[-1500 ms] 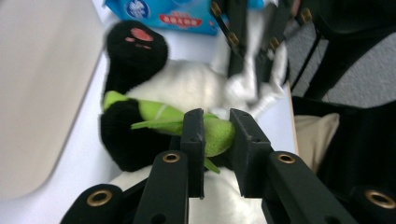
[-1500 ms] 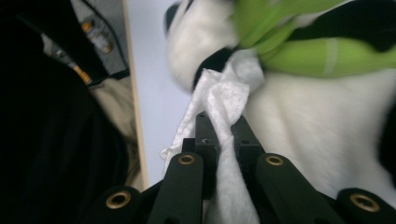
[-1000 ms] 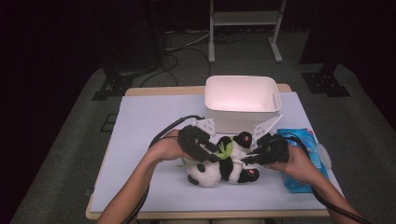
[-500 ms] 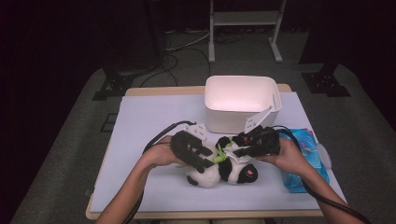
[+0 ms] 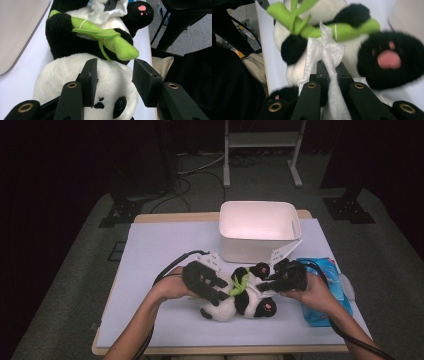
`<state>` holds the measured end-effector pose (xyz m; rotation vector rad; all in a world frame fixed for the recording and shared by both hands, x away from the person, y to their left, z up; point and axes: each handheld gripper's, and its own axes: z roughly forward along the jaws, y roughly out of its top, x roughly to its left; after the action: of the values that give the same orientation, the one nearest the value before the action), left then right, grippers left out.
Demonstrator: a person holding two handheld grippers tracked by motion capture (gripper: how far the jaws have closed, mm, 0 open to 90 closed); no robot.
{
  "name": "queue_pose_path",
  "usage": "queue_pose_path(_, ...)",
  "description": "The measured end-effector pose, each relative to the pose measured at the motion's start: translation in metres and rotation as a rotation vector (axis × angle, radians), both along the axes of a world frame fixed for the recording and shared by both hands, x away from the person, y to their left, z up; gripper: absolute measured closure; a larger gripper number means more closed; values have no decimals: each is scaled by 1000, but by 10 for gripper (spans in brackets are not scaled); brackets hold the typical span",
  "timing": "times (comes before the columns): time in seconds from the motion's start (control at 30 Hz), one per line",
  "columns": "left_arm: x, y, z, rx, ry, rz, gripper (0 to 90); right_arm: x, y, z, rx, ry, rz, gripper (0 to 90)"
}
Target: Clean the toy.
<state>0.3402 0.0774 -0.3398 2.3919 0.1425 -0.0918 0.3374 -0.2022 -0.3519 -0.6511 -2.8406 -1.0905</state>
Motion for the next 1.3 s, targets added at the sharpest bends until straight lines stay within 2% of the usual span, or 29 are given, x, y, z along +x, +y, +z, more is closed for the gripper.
queue_pose_path(0.07, 1, 0, 1, 0, -3, 5, 524, -3, -14, 2, 0, -5, -24, 835)
queue_pose_path(0.17, 1, 0, 2, 0, -2, 11, 514, -4, -25, 4, 2, -13, -45, 833)
queue_pose_path(0.33, 2, -2, 5, 2, -8, 14, 489, -8, -63, 17, 19, -39, -133, 828)
queue_pose_path(0.4, 2, -2, 5, 2, -8, 17, 487, -8, -70, 20, 16, -42, -151, 829)
queue_pose_path(0.47, 2, -2, 6, -1, -6, 21, 479, -9, -91, 23, 18, -51, -204, 828)
queue_pose_path(0.5, 2, -2, 6, -1, -6, 21, 476, -9, -91, 23, 18, -51, -204, 828)
queue_pose_path(0.57, 3, -2, 7, 1, -12, 23, 473, -10, -105, 24, 19, -52, -238, 828)
queue_pose_path(0.6, 2, -2, 8, -6, -9, 27, 467, -10, -119, 23, 12, -55, -274, 824)
queue_pose_path(0.63, 2, -2, 8, -6, -9, 27, 467, -10, -119, 23, 12, -55, -274, 824)
queue_pose_path(0.67, 3, -1, 8, -5, -11, 26, 463, -11, -132, 19, 12, -42, -313, 815)
queue_pose_path(0.7, 3, -1, 8, -4, -12, 29, 463, -11, -132, 19, 12, -42, -313, 815)
queue_pose_path(0.77, 3, -1, 9, -1, -10, 30, 452, -13, -147, 11, 3, -32, -360, 796)
queue_pose_path(0.83, 3, -1, 9, 0, -10, 32, 447, -14, -151, 7, -5, -29, -372, 795)
queue_pose_path(0.87, 3, -2, 9, 2, -12, 31, 445, -15, -157, -1, -23, -16, -392, 772)
queue_pose_path(0.9, 3, -2, 9, 2, -12, 31, 442, -15, -157, -1, -23, -16, -392, 772)
queue_pose_path(0.93, 3, -3, 8, 3, -11, 33, 439, -15, -163, -11, -20, 6, -409, 754)
queue_pose_path(1.0, 3, -3, 8, 5, -10, 32, 437, -15, -166, -14, -15, 13, -413, 744)
queue_pose_path(1.03, 3, -5, 8, 10, -8, 32, 427, -17, -170, -17, 5, 20, -427, 704)
queue_pose_path(1.17, 4, -6, 9, 13, -12, 31, 416, -20, -171, -15, 22, 7, -426, 662)
queue_pose_path(1.2, 4, -7, 10, 14, -14, 31, 415, -21, -172, -11, 34, -3, -423, 630)
queue_pose_path(1.3, 4, -7, 11, 14, -16, 32, 410, -23, -172, -6, 38, -10, -419, 611)
